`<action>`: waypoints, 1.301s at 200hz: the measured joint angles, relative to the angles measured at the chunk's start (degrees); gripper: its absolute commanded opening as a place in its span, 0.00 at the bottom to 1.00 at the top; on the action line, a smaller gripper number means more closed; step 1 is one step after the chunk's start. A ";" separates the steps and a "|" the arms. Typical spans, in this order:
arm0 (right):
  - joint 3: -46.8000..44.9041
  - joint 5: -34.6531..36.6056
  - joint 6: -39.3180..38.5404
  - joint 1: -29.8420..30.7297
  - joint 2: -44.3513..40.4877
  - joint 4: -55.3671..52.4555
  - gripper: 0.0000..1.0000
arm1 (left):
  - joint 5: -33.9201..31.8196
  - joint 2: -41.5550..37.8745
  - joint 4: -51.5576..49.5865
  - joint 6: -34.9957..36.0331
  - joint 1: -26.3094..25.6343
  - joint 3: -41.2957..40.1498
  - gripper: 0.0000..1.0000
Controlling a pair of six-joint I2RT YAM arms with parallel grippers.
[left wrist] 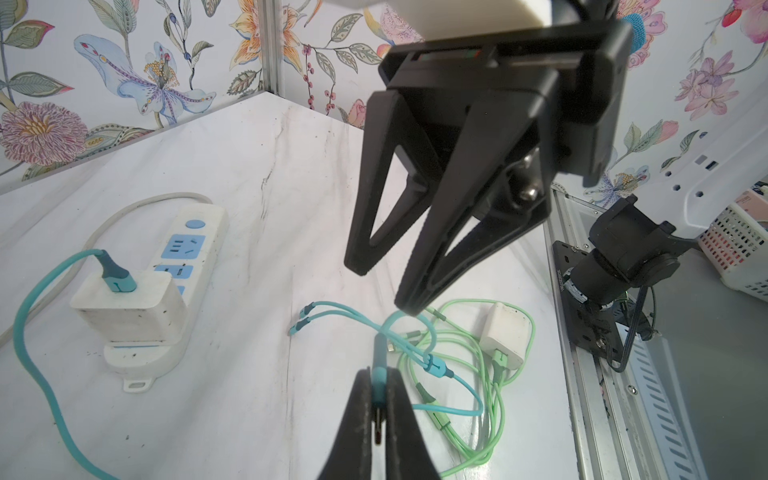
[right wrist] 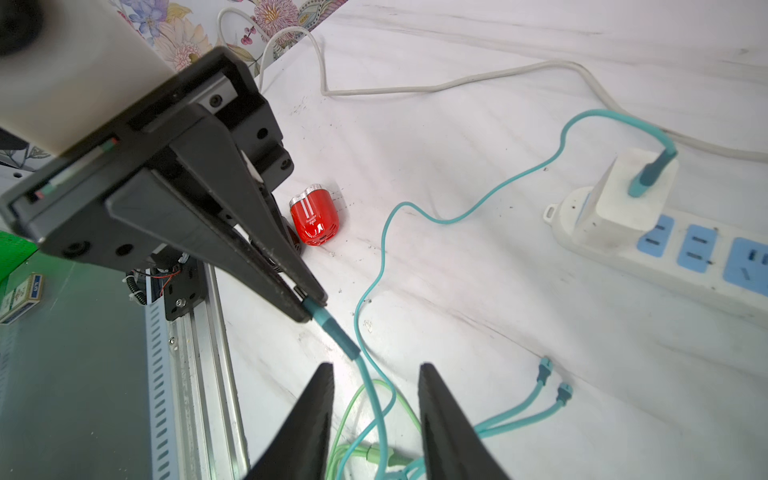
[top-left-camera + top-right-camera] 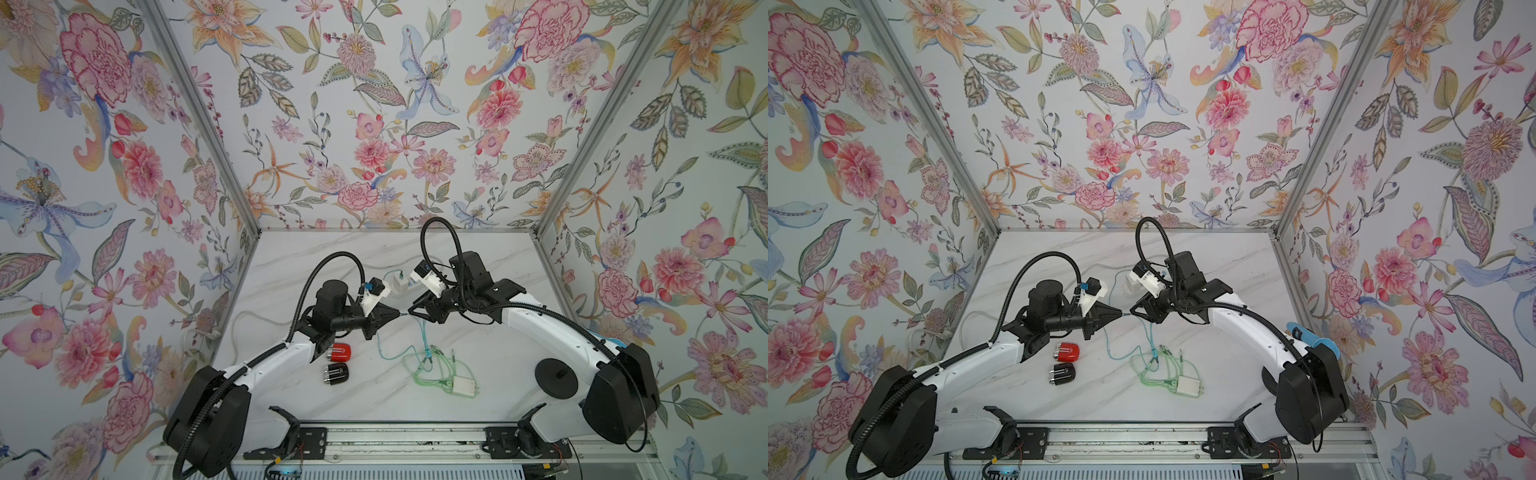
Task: Charge the electric shaver
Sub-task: Pick up the charging cable from the center of the board.
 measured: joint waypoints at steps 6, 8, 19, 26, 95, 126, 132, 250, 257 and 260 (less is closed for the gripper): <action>-0.09 -0.04 -0.20 -0.42 -0.46 -0.09 0.40 | 0.00 -0.02 -0.42 0.04 0.00 0.11 0.00; -0.11 -0.04 -0.37 -0.57 -0.61 -0.11 0.39 | 0.00 -0.02 -0.57 0.07 0.00 0.15 0.00; -0.13 -0.24 -0.94 -1.16 -1.22 -0.37 0.40 | 0.00 -0.02 -1.42 0.37 0.00 0.50 0.00; -0.20 -0.66 -1.53 -1.46 -1.62 -0.50 0.40 | 0.02 -0.02 -1.99 0.46 0.00 0.79 0.00; -2.08 -4.59 -7.56 1.18 -1.86 -2.43 0.43 | 0.57 -2.14 -12.41 4.02 0.00 6.32 0.00; -1.84 -4.83 -9.01 2.29 -0.63 -2.75 0.42 | 1.53 -2.75 -15.17 4.94 0.00 6.69 0.00; -1.66 -4.81 -9.27 2.45 -0.42 -2.82 0.42 | 1.57 -2.75 -15.54 4.96 0.00 6.69 0.00; 1.27 -4.76 -11.63 3.63 3.06 -2.84 0.38 | 3.28 -2.80 -17.33 5.14 -0.11 6.69 0.00; 1.46 -4.68 -11.78 3.87 3.26 -2.89 0.36 | 3.32 -2.80 -17.33 5.11 -0.11 6.71 0.00; 1.53 -4.70 -11.80 4.02 3.28 -2.89 0.36 | 3.34 -2.80 -17.33 5.11 -0.11 6.69 0.00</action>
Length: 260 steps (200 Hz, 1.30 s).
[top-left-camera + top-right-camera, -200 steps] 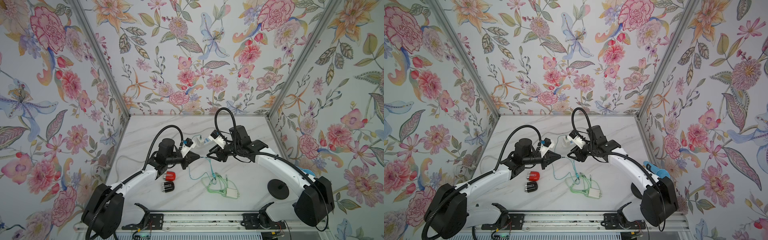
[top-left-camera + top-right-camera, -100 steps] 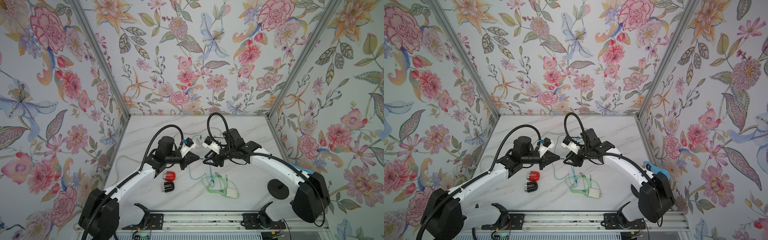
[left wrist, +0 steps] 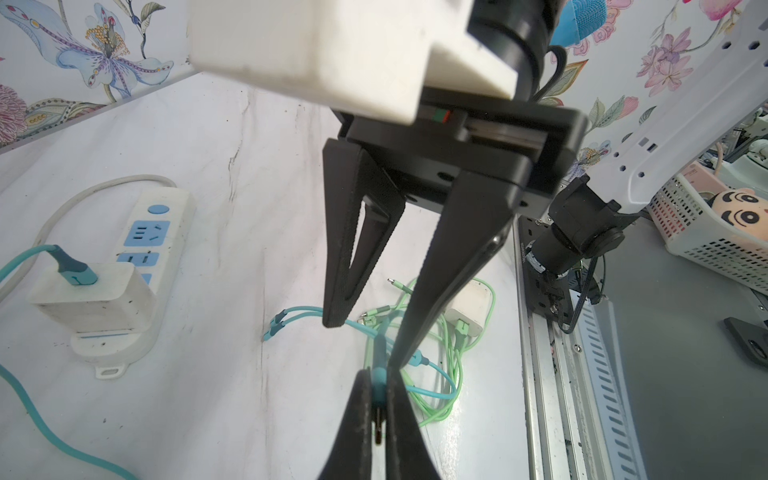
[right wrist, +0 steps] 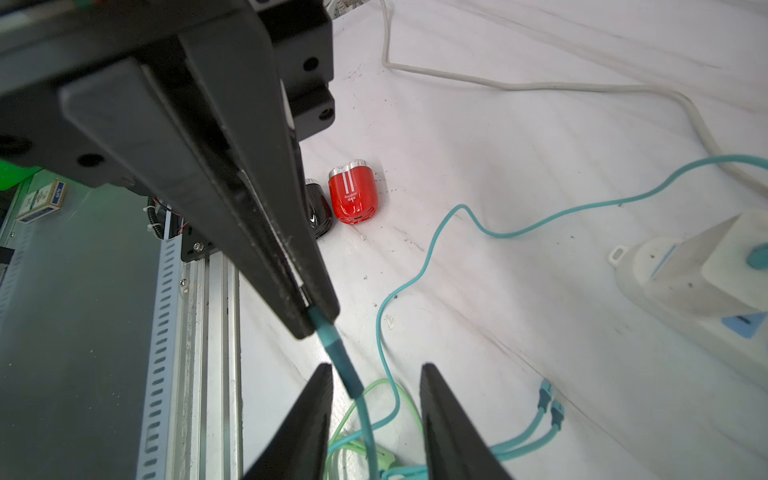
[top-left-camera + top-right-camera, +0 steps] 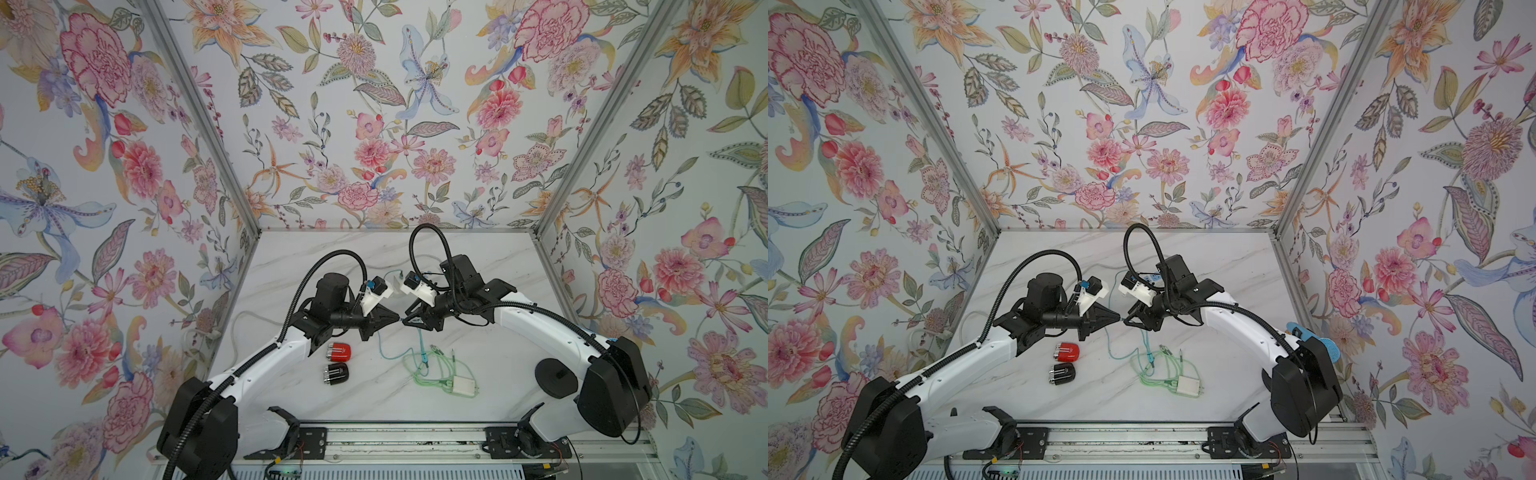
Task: Charge the electric shaver
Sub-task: Pick up the charging cable from the center of the board.
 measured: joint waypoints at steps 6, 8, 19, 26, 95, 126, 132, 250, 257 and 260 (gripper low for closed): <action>0.22 -0.02 -0.07 0.39 0.09 -0.02 0.35 | 0.11 0.00 0.00 0.00 0.00 0.02 0.00; 0.31 -0.04 -0.13 0.52 0.11 -0.07 0.35 | 0.15 0.00 0.00 0.00 0.00 0.00 0.00; 0.72 -0.11 -0.20 1.18 0.17 -0.07 0.33 | 0.37 0.00 0.00 0.00 0.00 0.02 0.00; 0.98 -0.13 -0.22 1.53 0.17 -0.11 0.32 | 0.42 0.00 0.02 0.00 0.00 0.00 0.00; 1.79 -0.70 -0.79 2.14 0.81 -0.90 0.11 | 0.28 -0.04 0.24 -0.02 0.00 0.00 0.00; 1.79 -0.87 -1.16 2.16 0.90 -0.98 0.04 | 0.09 -0.13 0.44 -0.20 0.00 0.00 0.00; 1.79 -0.92 -1.16 2.16 0.90 -0.94 0.03 | 0.07 -0.13 0.50 -0.22 0.00 0.00 0.00; 0.87 0.63 1.99 2.16 0.76 2.08 0.00 | -2.71 -3.63 4.35 -0.87 0.15 -1.18 0.27; 0.87 0.70 2.03 2.16 0.63 2.21 0.00 | -2.71 -3.63 4.61 -0.87 0.28 -1.20 0.26; 0.87 0.70 2.03 2.16 0.55 2.21 0.00 | -2.71 -3.63 4.72 -0.87 0.35 -1.22 0.26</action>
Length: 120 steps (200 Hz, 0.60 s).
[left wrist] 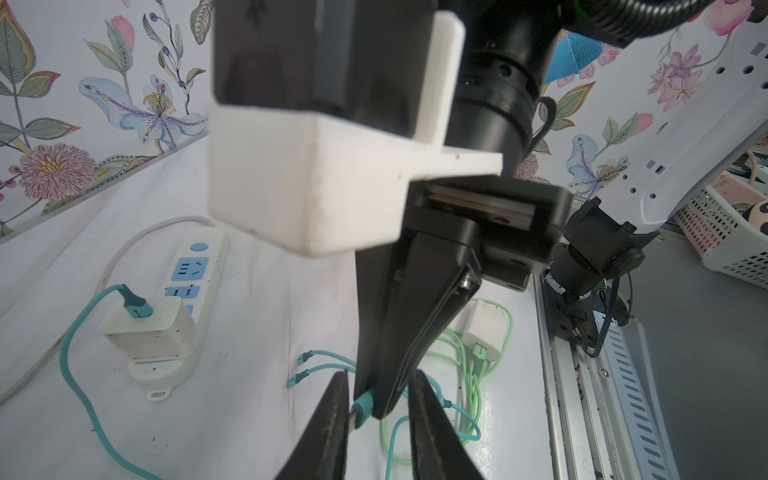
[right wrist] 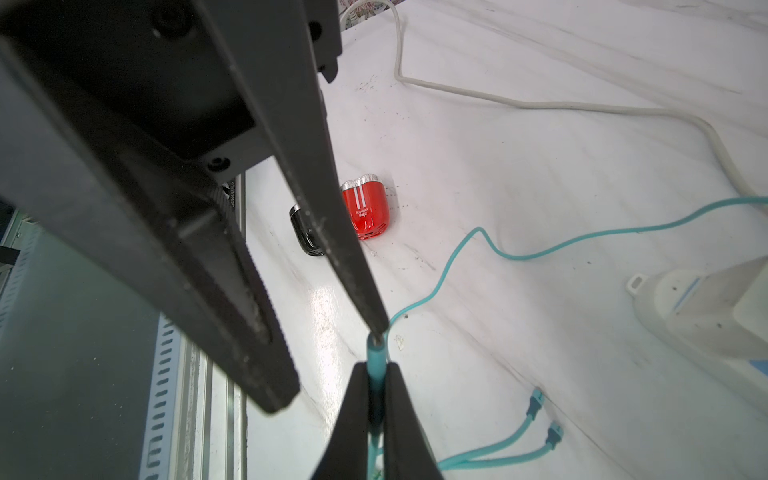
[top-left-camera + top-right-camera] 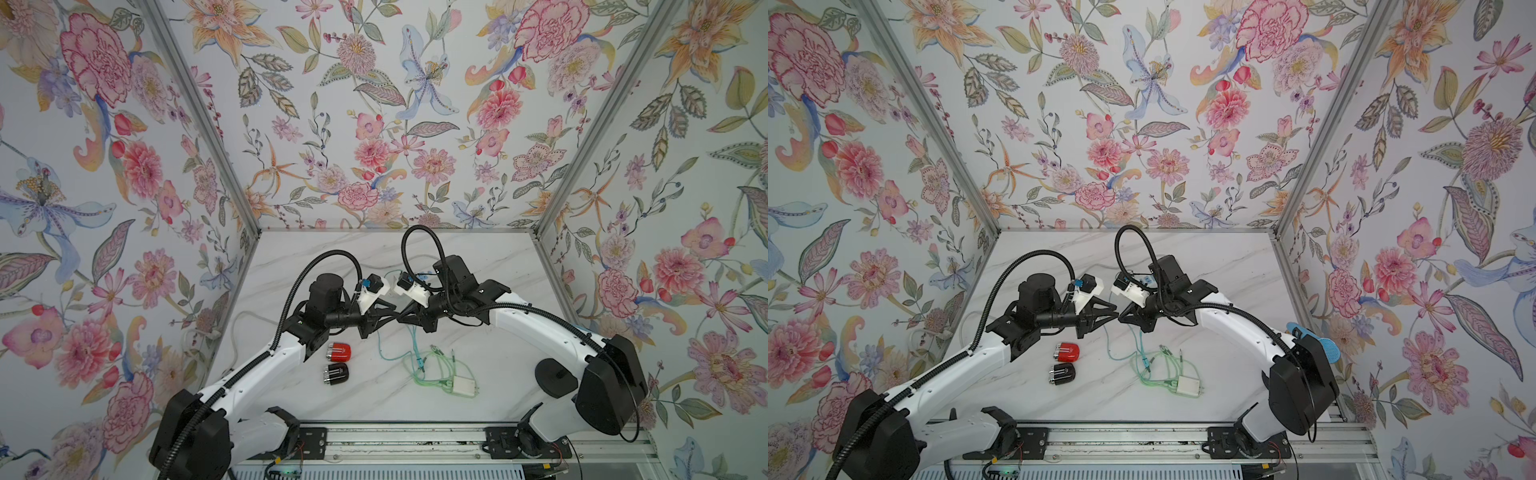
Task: Charge the electric shaver
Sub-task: Pick up the charging cable from the center of the board.
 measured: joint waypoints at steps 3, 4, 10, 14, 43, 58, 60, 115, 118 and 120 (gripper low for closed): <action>0.00 0.04 0.02 0.00 -0.11 0.04 0.00 | 0.00 0.00 0.11 -0.02 0.04 -0.02 0.26; 0.00 0.04 0.02 0.00 -0.13 0.07 0.00 | 0.00 0.00 0.11 -0.02 0.04 -0.02 0.26; 0.00 0.04 0.02 0.00 -0.39 0.11 0.00 | 0.02 0.00 0.31 -0.02 0.11 -0.07 0.26; 0.00 0.04 0.02 0.00 -0.59 0.13 0.00 | 0.00 0.00 0.44 -0.02 0.13 -0.09 0.26; 0.00 0.02 0.22 0.00 -2.51 0.48 0.00 | 0.02 0.02 0.72 -0.04 0.15 -0.09 0.25; 0.00 -0.02 0.39 0.00 -3.15 0.68 0.00 | 0.02 0.02 1.05 -0.24 0.15 -0.09 0.25; 0.00 0.00 0.42 0.00 -3.17 0.70 0.00 | 0.02 0.02 1.11 -0.31 0.17 -0.11 0.25; -3.08 1.20 1.53 -0.02 -3.32 1.36 0.00 | -4.96 -3.13 -0.61 -0.63 3.52 -0.70 0.36; -3.58 1.44 1.77 -0.04 -3.32 1.51 0.00 | -5.53 -3.58 -1.33 -0.44 3.74 -0.55 0.38; -3.87 1.57 1.77 -0.07 -3.32 1.53 0.00 | -5.95 -3.91 -1.92 -0.44 3.87 -0.39 0.39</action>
